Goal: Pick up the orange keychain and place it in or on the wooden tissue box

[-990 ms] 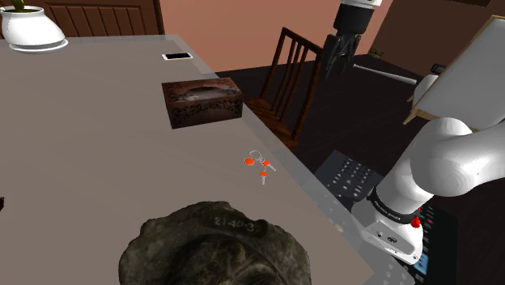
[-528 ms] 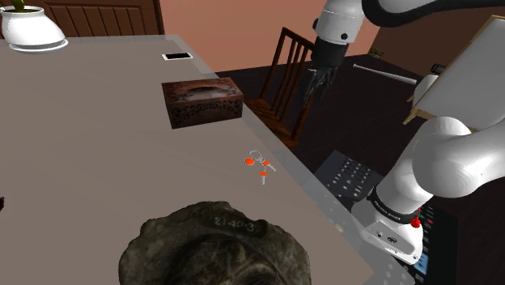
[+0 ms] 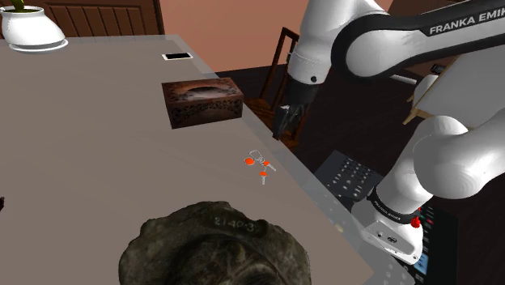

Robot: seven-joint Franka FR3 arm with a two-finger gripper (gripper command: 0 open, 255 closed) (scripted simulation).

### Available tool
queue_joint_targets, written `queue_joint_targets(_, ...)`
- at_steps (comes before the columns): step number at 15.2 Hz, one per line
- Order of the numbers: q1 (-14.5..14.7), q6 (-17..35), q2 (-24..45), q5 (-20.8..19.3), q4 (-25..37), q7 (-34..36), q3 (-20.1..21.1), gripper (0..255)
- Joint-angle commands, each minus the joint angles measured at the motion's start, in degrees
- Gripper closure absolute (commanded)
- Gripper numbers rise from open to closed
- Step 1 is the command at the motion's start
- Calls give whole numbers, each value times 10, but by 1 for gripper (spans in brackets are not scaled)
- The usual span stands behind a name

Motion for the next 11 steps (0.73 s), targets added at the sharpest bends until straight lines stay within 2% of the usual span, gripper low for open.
queue_joint_targets(1, 8, 50, 32, 7, -10, 13, 22, 0)
queue_joint_targets(5, 17, 130, 98, 9, -14, 44, 65, 0)
queue_joint_targets(11, 14, 189, 140, 7, -32, 49, 75, 0)
